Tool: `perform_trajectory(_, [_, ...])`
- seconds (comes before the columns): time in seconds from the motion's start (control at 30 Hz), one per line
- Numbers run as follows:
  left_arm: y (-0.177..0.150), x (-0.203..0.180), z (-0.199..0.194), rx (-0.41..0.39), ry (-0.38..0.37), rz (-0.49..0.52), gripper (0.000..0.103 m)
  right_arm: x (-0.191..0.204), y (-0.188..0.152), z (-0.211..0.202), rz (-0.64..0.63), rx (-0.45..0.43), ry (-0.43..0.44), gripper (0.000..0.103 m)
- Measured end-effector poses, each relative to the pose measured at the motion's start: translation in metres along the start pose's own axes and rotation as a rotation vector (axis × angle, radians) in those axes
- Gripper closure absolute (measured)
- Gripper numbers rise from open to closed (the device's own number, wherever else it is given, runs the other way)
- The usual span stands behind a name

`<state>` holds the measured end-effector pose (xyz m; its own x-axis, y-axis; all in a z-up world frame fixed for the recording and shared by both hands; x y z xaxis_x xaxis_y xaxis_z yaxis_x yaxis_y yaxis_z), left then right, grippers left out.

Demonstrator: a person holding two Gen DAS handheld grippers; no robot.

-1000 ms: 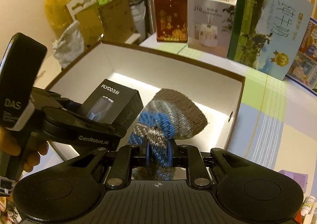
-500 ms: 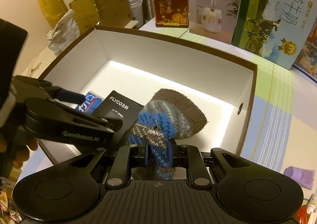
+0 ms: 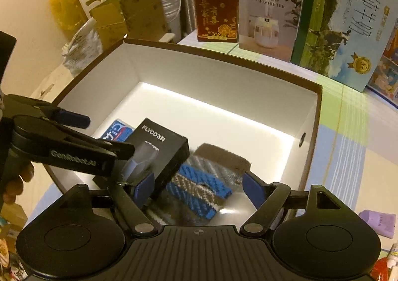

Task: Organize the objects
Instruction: 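Lower shaver box and sock into the brown box and open both grippers, then withdraw both tools from the box toward the remaining small items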

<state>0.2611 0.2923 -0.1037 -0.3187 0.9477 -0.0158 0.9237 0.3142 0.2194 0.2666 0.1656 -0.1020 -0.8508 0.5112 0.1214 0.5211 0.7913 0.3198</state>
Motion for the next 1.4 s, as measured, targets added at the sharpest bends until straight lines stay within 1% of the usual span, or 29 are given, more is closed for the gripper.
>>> perform_trajectory(0.13, [-0.006, 0.0, -0.009, -0.015, 0.003, 0.005, 0.011, 0.001, -0.006, -0.007, 0.002, -0.012, -0.001, 0.021])
perform_trajectory(0.6, [-0.025, -0.005, -0.042, -0.075, 0.005, 0.008, 0.01, 0.003, -0.025, -0.036, 0.033, -0.056, -0.003, 0.012])
perform_trajectory(0.8, [-0.037, -0.014, -0.054, -0.094, -0.006, 0.012, 0.01, 0.0, -0.04, -0.051, 0.063, -0.076, 0.0, 0.01])
perform_trajectory(1.2, [-0.067, -0.043, -0.07, -0.105, -0.033, 0.033, 0.01, -0.004, -0.075, -0.078, 0.112, -0.11, 0.003, 0.008])
perform_trajectory(1.4, [-0.082, -0.057, -0.08, -0.113, -0.033, 0.052, 0.01, -0.007, -0.095, -0.09, 0.128, -0.125, 0.001, 0.008])
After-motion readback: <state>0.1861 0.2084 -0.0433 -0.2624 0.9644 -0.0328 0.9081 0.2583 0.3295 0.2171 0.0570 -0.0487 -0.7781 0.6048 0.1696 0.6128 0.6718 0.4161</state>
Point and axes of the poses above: each gripper's, at about its wrist camera, not at the fingertips, and z roughly the way its jaws point, x to its left, y to its top, the point moved 5 cm from there along z, roughly the way its jaws point, and after that the axes turned 15 degrees about x, right-handed, at the moved point
